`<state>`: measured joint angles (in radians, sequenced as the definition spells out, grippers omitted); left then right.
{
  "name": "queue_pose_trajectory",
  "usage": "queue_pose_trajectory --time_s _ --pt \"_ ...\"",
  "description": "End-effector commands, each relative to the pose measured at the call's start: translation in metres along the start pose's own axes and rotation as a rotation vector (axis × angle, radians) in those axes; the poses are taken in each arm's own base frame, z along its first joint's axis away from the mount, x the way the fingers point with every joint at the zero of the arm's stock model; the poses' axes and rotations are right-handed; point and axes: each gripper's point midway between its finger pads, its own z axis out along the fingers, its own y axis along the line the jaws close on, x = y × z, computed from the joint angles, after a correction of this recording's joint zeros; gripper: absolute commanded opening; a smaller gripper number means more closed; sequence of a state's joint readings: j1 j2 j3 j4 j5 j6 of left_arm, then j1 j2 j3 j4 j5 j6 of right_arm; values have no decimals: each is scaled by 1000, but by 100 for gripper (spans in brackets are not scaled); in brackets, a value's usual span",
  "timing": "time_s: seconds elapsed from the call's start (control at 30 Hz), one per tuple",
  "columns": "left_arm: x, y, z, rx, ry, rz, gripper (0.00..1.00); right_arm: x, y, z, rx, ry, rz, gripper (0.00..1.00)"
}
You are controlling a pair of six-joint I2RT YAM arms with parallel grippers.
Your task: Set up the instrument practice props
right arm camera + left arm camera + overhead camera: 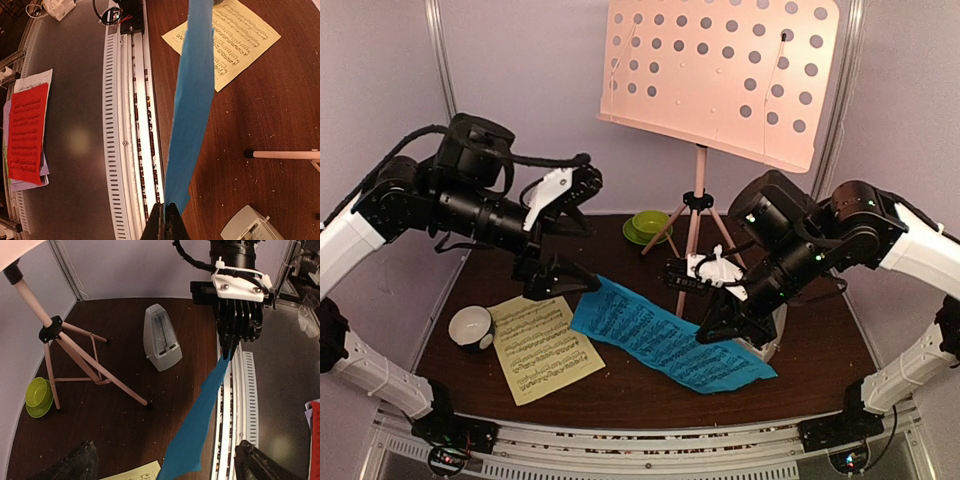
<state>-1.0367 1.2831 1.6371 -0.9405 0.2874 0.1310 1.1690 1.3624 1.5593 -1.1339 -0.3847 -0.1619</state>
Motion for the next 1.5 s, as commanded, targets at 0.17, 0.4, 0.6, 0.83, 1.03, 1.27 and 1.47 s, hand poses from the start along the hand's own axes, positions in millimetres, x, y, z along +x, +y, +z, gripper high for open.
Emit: queue_pose_trajectory --time_s 0.17,0.4,0.6,0.83,1.03,1.27,1.47 --pt "21 -44 46 152 187 240 82 2 8 -5 42 69 -64 0" --pt "31 -59 53 237 217 208 49 -5 10 -10 48 49 -85 0" --pt "4 -52 49 176 108 153 0 -17 -12 -27 166 -53 -60 16" --pt "-63 5 11 -11 -235 -115 0 -41 -78 -120 427 -628 293 88" --pt "-83 45 -15 -57 -388 -351 0 -18 -98 -129 351 -833 581 100" --pt "-100 78 -38 -33 -584 -641 0 14 -104 -116 282 -1030 768 100" --pt "-117 88 -67 40 -820 -795 0 34 -117 -93 266 -1051 915 100"
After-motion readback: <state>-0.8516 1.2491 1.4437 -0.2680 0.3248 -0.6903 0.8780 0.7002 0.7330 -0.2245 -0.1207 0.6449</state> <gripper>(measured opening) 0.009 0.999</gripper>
